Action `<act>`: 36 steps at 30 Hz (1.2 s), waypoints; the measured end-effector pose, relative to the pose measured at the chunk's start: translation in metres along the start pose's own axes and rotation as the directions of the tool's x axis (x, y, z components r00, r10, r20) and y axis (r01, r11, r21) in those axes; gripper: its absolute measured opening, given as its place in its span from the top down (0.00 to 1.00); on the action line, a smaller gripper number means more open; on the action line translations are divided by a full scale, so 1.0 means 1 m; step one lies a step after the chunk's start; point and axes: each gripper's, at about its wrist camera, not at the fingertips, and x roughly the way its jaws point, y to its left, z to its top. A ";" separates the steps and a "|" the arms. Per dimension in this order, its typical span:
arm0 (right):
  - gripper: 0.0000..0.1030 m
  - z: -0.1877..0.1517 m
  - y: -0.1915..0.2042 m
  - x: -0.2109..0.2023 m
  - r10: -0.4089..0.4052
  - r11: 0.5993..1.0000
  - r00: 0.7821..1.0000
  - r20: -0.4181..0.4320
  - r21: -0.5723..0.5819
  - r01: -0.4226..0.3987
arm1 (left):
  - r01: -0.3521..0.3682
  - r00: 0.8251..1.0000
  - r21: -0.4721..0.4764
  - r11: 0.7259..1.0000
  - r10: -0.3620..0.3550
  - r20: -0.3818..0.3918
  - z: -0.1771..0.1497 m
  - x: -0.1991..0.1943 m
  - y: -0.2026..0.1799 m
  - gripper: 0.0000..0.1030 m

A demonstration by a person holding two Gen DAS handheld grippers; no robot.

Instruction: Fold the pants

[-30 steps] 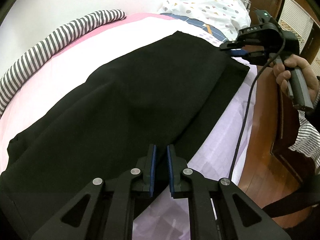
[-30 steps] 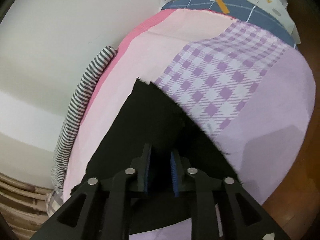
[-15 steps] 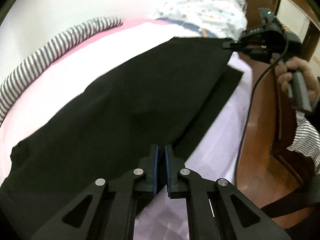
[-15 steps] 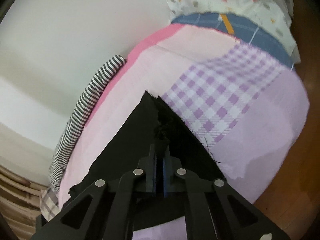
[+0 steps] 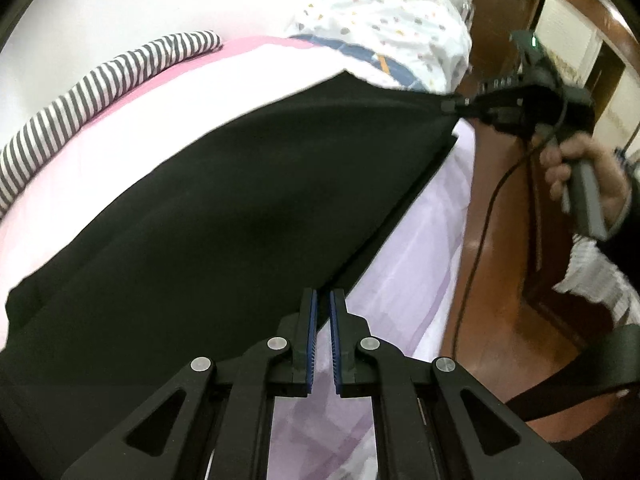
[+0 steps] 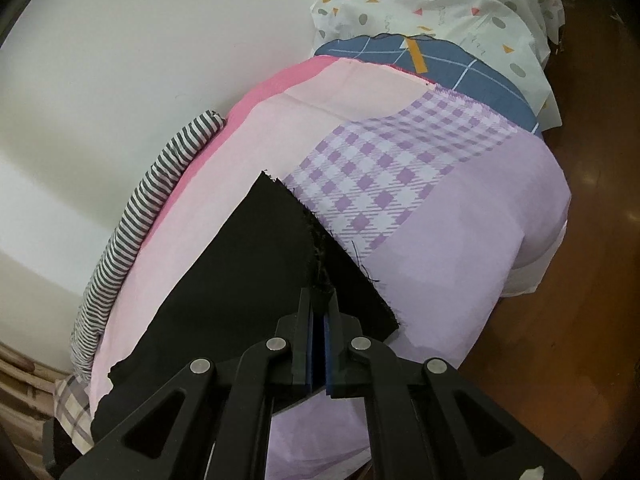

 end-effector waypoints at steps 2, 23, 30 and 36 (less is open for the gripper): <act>0.98 -0.003 0.000 -0.005 -0.020 1.000 1.000 0.010 -0.009 0.020 | 0.017 1.000 -0.021 1.000 -0.017 0.015 0.000 -0.007 0.007 0.93; 0.66 -0.003 -0.031 -0.019 -0.148 0.986 0.989 0.029 0.076 0.146 | 0.101 0.990 -0.142 0.985 -0.114 -0.082 -0.017 0.014 0.026 0.91; 0.57 0.015 0.049 -0.016 -0.045 0.990 0.999 0.026 -0.133 0.048 | 0.011 0.996 -0.259 0.966 0.012 0.085 -0.013 -0.042 0.068 0.81; 0.55 -0.008 0.167 0.038 0.092 0.917 0.984 -0.153 -0.372 -0.144 | -0.152 0.968 -0.458 0.876 0.225 0.110 -0.049 -0.089 0.149 0.79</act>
